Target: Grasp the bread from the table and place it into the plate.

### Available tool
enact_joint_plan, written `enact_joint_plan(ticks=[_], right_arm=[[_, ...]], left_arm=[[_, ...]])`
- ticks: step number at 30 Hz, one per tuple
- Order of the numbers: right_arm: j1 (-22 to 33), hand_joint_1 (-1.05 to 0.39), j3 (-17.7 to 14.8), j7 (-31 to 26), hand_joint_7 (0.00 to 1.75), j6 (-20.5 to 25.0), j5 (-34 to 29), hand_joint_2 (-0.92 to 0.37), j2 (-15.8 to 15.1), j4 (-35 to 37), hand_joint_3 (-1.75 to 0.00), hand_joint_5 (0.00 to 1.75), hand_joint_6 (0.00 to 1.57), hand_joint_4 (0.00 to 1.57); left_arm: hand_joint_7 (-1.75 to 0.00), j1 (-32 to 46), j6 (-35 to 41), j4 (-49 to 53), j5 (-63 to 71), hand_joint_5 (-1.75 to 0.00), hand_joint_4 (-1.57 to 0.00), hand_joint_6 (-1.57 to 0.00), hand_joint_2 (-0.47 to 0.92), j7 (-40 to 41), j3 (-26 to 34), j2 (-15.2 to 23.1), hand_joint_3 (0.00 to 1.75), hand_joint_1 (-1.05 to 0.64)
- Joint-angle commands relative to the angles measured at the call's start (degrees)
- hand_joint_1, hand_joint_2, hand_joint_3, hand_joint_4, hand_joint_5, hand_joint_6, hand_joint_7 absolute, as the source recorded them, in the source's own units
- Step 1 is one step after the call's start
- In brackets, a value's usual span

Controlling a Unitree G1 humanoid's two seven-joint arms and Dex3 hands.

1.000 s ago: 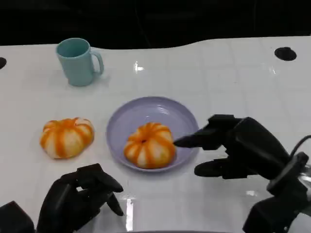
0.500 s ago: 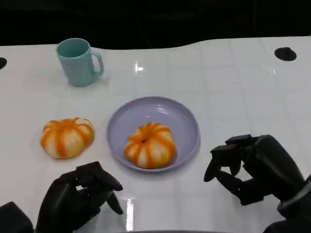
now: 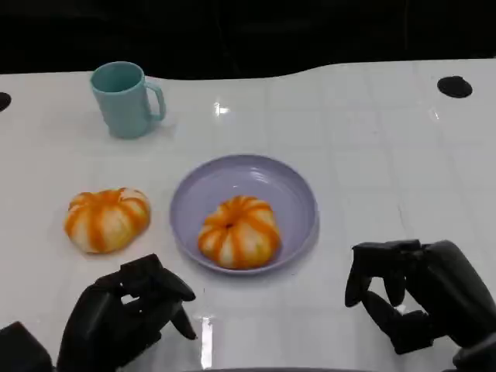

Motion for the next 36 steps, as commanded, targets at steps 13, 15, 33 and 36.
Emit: enact_joint_plan(ticks=[13, 15, 33, 36], right_arm=[[3.6, -0.05, -2.2, 0.8, 1.45, 0.8, 1.2, -0.22, 0.3, 0.2, -1.44, 1.75, 0.78, 0.95], [3.5, -0.05, -2.1, 0.2, 1.45, 0.4, 0.9, -0.22, 0.5, 1.1, -1.44, 1.75, 0.79, 0.95], [1.9, -0.07, -1.8, -2.1, 1.45, -1.5, -1.1, -0.2, 0.3, 5.1, -1.43, 1.75, 0.82, 0.97], [1.7, -0.07, -1.8, -2.2, 1.45, -1.8, -1.0, -0.19, 0.3, 5.5, -1.43, 1.75, 0.82, 0.97]], left_arm=[[-1.17, 0.7, 0.0, -0.3, 0.2, -1.59, -0.78, -0.79, 0.92, 0.5, 0.3, 0.8, 0.23, -0.7], [-1.17, 0.6, 0.1, -0.1, -0.1, -1.59, -0.78, -0.79, 0.92, 0.3, 0.4, 0.8, 0.23, -0.69], [-1.17, 0.1, -1.6, 1.5, 0.2, -1.58, -0.81, -0.81, 0.92, 0.1, 0.5, 0.9, 0.21, -0.71], [-1.17, 0.2, -1.8, 1.4, 0.2, -1.57, -0.81, -0.82, 0.92, 0.0, 0.5, 0.8, 0.2, -0.71]])
